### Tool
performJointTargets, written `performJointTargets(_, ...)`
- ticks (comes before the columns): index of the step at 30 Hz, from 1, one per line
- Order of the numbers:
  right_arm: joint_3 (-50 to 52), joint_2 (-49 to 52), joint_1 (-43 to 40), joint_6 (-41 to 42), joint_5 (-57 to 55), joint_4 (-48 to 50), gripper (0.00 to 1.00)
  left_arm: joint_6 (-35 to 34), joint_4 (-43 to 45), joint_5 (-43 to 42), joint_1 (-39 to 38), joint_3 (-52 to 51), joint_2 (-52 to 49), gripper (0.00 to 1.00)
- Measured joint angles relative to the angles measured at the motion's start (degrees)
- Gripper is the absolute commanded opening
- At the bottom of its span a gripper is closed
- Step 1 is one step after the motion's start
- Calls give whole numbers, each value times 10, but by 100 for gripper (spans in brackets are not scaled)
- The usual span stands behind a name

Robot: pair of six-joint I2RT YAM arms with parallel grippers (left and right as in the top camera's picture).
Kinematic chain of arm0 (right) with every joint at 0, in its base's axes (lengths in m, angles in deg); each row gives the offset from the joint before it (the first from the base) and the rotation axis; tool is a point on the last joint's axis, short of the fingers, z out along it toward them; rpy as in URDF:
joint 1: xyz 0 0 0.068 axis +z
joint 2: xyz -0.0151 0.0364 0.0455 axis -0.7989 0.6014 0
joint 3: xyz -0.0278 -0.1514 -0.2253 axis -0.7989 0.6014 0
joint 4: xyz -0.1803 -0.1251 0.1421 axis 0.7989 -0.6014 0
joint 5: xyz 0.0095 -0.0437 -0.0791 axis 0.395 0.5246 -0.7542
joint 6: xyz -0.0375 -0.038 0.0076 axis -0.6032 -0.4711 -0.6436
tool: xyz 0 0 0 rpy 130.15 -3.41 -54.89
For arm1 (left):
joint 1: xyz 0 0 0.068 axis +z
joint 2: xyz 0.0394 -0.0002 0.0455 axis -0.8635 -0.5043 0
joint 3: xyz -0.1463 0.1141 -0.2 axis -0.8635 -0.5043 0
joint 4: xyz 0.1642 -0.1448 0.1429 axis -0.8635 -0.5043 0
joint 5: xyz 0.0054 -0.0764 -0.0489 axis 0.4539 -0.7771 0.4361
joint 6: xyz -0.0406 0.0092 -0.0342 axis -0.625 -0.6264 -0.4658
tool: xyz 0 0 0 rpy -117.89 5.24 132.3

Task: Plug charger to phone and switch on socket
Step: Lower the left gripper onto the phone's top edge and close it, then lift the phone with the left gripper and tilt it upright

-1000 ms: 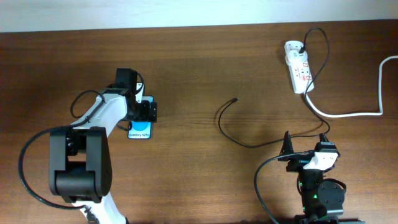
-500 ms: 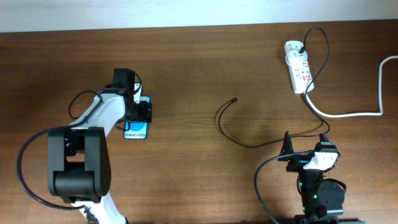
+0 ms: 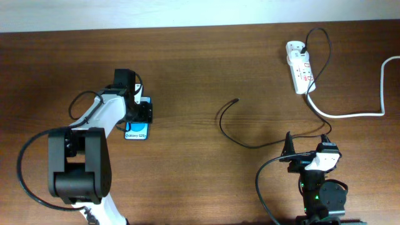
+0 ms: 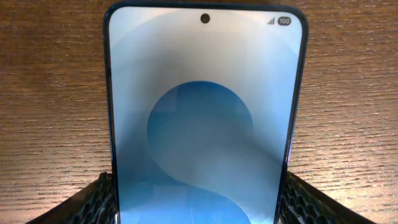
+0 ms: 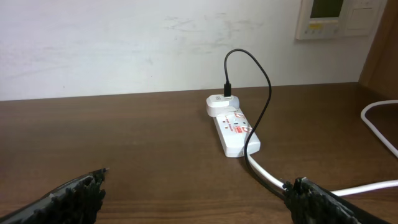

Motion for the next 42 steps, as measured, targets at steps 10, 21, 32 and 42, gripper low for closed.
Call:
performJointTargets(10,0,0,0,0,0,0,98,0,-11,-1,0,6,-1,46)
performJointTargets(21,0,0,0,0,0,0,98,-13,-192,-46,1,84,-36,40)
performJointTargets(32,0,0,0,0,0,0,98,-15,-304,-137,-7,108,-50,35)
performJointTargets(42,0,0,0,0,0,0,98,-15,-332,-190,-7,109,3,35)
